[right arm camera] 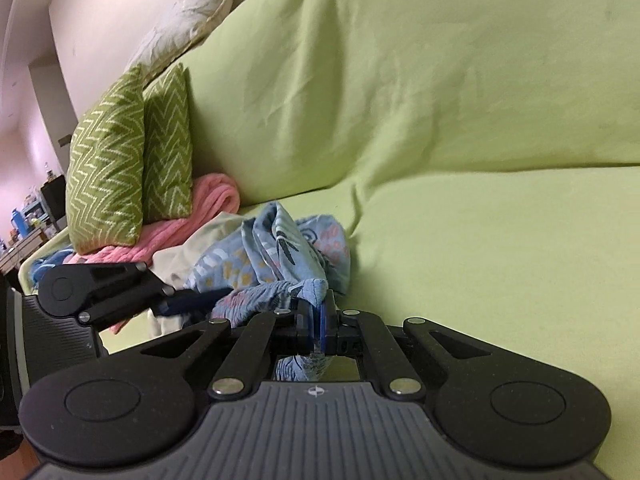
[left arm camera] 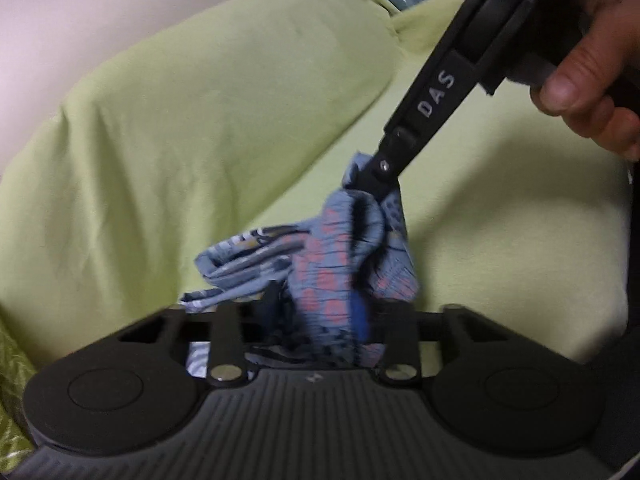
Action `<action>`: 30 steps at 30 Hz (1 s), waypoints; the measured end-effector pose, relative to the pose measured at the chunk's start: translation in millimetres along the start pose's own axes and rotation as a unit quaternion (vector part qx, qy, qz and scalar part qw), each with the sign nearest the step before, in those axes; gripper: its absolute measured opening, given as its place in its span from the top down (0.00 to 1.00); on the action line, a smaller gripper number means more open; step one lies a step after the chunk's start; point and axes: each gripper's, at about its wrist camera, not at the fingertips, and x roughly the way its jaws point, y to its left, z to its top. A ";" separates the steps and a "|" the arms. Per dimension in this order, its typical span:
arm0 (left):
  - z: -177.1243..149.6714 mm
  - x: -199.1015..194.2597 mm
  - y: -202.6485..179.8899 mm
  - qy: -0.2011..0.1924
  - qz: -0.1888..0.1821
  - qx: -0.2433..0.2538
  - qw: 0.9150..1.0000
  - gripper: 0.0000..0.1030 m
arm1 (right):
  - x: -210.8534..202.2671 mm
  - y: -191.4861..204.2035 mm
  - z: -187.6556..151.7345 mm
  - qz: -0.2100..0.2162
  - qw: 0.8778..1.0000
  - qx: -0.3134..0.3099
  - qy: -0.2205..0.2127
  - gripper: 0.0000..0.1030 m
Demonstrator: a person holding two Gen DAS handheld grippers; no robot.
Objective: Fold clothes
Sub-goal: 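Grasp the blue patterned shorts waistband with both grippers, then lift the shorts by the waistband with both grippers and spread it apart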
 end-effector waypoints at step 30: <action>38.1 56.4 70.9 0.018 -0.140 -0.457 0.878 0.82 | -158.1 -19.9 -73.7 -0.232 0.967 -0.089 -0.058 0.65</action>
